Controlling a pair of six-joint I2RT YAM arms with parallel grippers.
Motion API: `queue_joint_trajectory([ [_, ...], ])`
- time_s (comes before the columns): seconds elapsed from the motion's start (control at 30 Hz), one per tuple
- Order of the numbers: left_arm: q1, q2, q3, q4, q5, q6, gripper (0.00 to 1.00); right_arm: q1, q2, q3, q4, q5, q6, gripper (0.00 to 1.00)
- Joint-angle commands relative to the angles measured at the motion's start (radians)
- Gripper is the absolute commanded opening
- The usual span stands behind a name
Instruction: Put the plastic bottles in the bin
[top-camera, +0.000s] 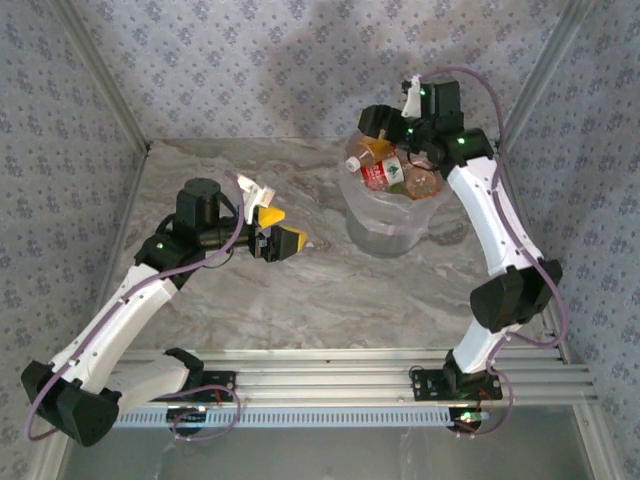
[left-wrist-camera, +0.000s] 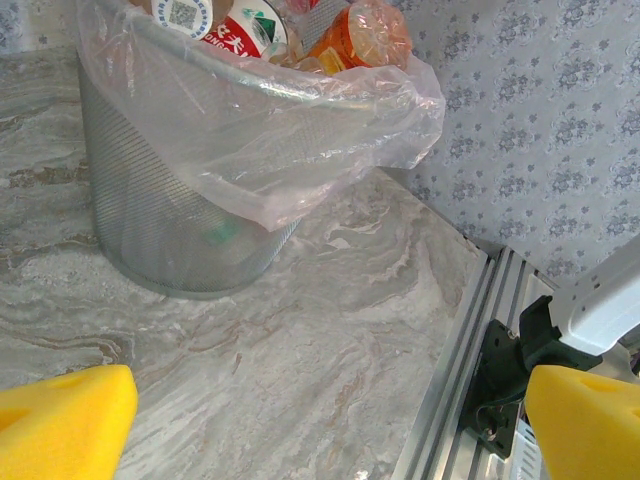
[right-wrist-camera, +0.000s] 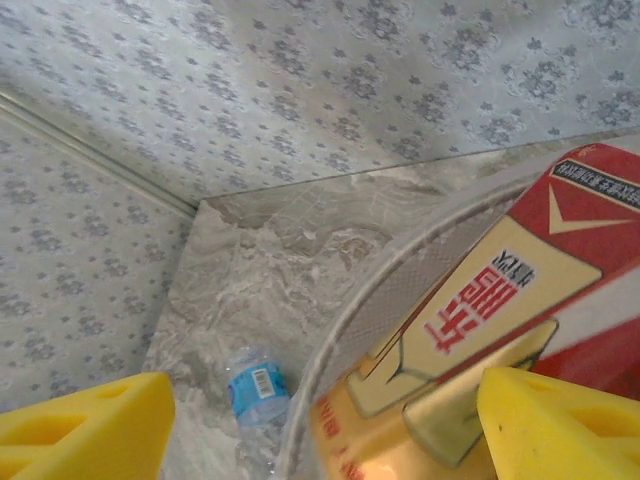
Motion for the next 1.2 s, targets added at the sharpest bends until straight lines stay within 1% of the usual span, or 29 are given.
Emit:
queue_joint_trajectory([
  [0.0,0.002,-0.001,-0.001,0.003,0.005,0.019,1.00,-0.011,-0.142,-0.078,-0.003,-0.059,-0.022,0.83],
  [0.17,0.003,-0.001,0.002,-0.007,-0.033,0.015,1.00,-0.037,-0.298,-0.270,0.005,-0.071,-0.008,0.85],
  [0.37,0.002,-0.002,0.012,-0.030,-0.126,-0.012,1.00,-0.086,-0.354,-0.382,-0.002,-0.096,-0.008,0.86],
  [0.57,0.002,-0.017,0.008,-0.078,-0.267,-0.076,1.00,-0.107,-0.358,-0.445,0.006,-0.125,-0.010,0.86],
  [0.77,0.005,-0.025,0.007,-0.127,-0.379,-0.130,1.00,-0.116,-0.378,-0.441,0.006,-0.126,-0.009,0.86],
  [0.87,0.022,-0.013,0.007,-0.142,-0.423,-0.161,1.00,-0.117,-0.397,-0.421,0.030,-0.179,-0.006,0.86],
  [1.03,0.092,0.036,-0.008,-0.154,-0.432,-0.244,1.00,-0.120,-0.466,-0.434,0.103,-0.282,-0.021,0.86],
  [1.17,0.145,0.094,-0.022,-0.159,-0.441,-0.323,1.00,-0.118,-0.537,-0.465,0.114,-0.378,-0.045,0.88],
])
